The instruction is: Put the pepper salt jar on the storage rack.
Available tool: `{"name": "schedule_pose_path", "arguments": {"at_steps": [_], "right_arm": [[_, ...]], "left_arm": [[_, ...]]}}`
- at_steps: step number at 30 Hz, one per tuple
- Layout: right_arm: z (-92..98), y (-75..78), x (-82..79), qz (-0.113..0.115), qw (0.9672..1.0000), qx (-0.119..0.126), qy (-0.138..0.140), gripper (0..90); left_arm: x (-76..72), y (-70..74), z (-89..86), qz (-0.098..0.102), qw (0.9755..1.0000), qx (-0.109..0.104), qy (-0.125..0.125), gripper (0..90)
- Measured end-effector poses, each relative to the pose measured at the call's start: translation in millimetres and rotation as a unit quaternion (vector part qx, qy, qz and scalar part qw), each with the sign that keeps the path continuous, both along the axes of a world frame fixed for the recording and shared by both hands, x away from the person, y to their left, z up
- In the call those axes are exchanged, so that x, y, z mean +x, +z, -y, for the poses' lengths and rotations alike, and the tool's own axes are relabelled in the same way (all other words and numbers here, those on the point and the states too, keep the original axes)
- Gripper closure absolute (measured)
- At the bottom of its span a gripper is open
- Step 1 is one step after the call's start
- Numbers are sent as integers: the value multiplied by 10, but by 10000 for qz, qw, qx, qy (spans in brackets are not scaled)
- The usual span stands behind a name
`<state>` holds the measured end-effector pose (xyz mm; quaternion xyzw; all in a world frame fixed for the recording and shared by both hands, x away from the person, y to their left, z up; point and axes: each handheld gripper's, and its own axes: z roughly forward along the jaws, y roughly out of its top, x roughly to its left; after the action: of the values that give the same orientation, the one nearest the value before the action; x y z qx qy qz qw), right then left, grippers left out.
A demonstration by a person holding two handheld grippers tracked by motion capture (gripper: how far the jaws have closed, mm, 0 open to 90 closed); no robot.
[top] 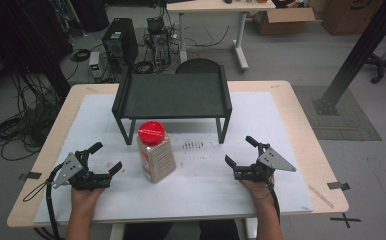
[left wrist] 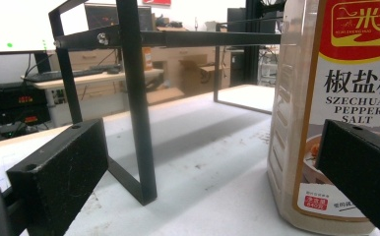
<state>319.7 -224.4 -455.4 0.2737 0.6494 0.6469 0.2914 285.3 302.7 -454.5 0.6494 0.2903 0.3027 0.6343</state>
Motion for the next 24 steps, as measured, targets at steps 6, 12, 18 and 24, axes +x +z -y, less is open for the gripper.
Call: {"name": "schedule_pose_path", "arguments": {"at_steps": [6,12,18,24], "right_arm": [[1,1,5,-21,10000,5,4,0],[2,1,5,-22,10000,10,4,0],[5,1,8,-22,10000,18,3,0],[5,2,9,-29,10000,19,2,0]], "left_arm": [[1,0,-2,-13,10000,-14,4,2],[7,2,-7,-38,10000,-39,-2,2],[7,4,-6,-34,10000,-36,19,2],[-2,21,-15,-33,9999,-125,47,2]]}}
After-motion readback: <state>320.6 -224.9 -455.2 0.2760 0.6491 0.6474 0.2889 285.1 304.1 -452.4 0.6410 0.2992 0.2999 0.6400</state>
